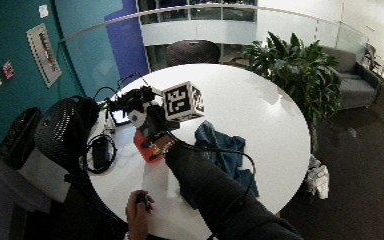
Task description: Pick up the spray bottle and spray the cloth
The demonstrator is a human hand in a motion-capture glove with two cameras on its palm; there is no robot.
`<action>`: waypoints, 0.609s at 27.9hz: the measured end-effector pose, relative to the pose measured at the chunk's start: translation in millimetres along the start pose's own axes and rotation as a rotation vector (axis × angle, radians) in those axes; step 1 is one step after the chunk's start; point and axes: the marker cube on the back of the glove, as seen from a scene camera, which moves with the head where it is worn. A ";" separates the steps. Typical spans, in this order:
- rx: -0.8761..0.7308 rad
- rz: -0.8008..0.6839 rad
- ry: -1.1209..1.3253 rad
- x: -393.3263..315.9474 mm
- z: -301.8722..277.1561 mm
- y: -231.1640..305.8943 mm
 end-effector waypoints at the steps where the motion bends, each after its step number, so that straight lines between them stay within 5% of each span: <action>1: 0.005 0.004 -0.005 0.8 -1.2 -0.6; 17: 0.011 -0.034 -0.030 -18.2 -9.2 -1.1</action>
